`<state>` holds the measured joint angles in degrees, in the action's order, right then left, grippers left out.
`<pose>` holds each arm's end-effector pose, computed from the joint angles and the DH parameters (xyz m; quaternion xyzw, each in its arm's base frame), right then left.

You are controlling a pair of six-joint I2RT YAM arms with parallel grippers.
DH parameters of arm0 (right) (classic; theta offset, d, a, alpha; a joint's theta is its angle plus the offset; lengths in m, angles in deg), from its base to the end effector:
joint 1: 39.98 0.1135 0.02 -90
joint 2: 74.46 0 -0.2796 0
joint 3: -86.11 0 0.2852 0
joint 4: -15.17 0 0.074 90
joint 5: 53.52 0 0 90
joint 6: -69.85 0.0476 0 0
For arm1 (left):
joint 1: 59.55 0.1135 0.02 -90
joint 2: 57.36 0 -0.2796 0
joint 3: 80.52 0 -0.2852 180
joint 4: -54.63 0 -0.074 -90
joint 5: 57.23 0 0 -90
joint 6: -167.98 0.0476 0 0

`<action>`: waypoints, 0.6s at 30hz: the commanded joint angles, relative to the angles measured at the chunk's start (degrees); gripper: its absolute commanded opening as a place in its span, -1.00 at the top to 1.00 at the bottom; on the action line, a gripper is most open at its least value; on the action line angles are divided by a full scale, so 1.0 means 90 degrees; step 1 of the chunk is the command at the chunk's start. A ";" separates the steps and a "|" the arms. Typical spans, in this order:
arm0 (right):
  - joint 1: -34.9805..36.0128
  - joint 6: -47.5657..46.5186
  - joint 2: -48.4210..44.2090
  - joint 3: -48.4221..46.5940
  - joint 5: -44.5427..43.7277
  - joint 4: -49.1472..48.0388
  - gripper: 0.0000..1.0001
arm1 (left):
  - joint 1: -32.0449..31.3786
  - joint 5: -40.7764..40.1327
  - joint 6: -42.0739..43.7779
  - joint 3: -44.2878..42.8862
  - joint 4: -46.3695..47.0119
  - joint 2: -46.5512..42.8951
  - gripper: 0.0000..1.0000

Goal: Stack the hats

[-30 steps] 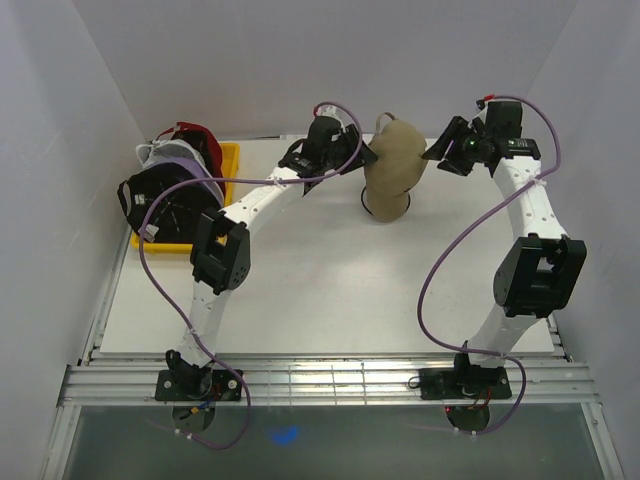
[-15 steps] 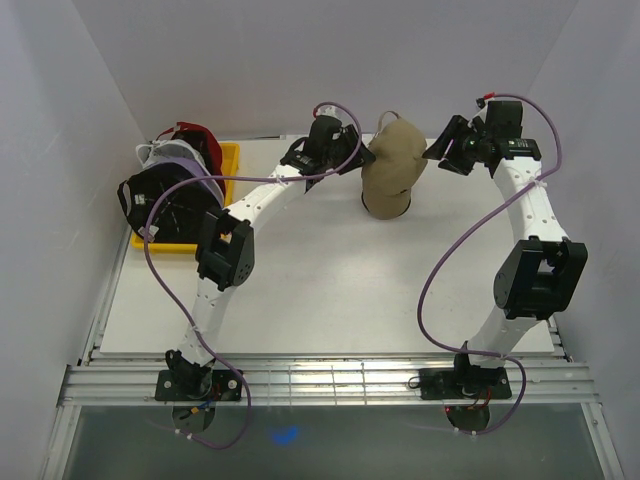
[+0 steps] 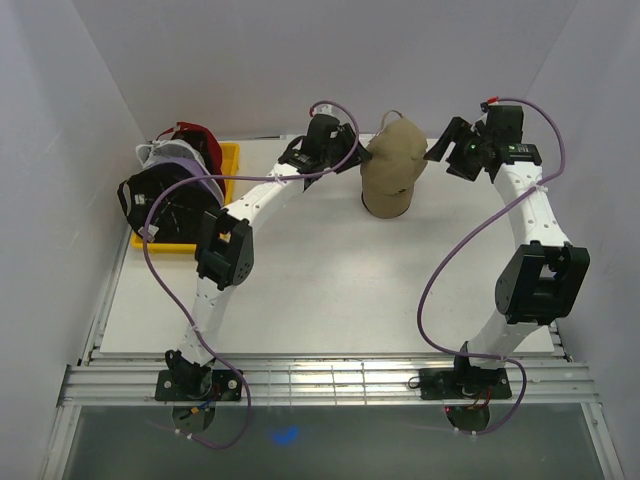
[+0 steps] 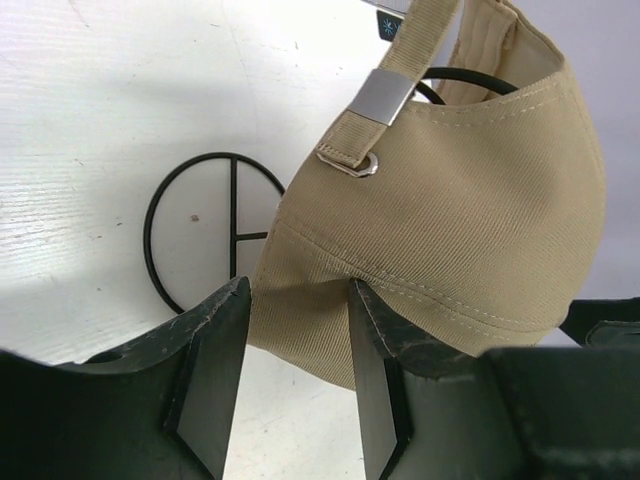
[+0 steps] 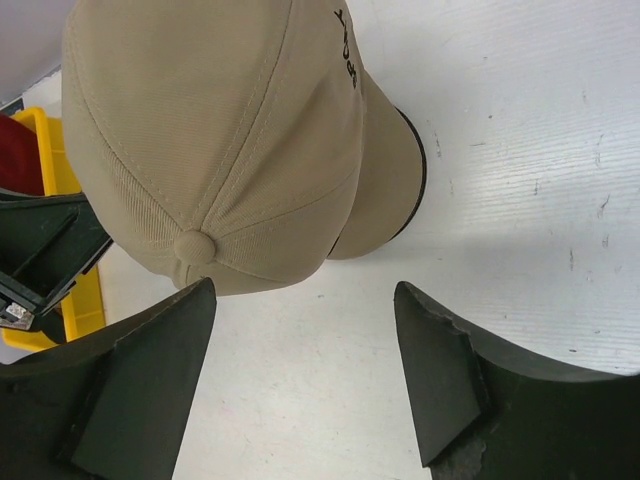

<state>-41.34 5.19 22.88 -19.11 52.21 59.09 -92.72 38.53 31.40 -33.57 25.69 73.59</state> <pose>0.4353 0.0026 0.3594 0.1434 0.8733 0.2126 0.4143 0.4967 -0.3304 0.2803 -0.0732 0.8481 -0.3682 0.3740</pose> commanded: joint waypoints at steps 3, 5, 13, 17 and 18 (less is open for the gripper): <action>0.0015 0.0016 0.0063 -0.0127 -0.0263 -0.0327 -0.62 | 0.0121 -0.0200 0.0010 -0.0199 -0.0087 -0.0088 -0.08; 0.0015 0.0045 0.0141 -0.0175 -0.0302 -0.0336 -0.65 | 0.0140 -0.0200 0.0020 -0.0199 -0.0087 -0.0088 -0.08; 0.0015 0.0114 0.0346 -0.0176 -0.0526 -0.0376 -0.69 | 0.0199 -0.0054 0.0030 -0.0277 -0.0087 0.0010 -0.08; 0.0015 0.0133 0.0347 -0.0039 -0.0653 -0.0444 -0.69 | 0.0199 0.0005 0.0040 -0.0336 -0.0048 0.0059 -0.07; 0.0015 0.0133 0.0337 -0.0010 -0.0673 -0.0454 -0.69 | 0.0199 0.0014 0.0040 -0.0346 -0.0038 0.0059 -0.08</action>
<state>-41.34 6.40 26.26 -19.11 47.75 57.67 -91.17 37.92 31.44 -33.94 25.66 73.86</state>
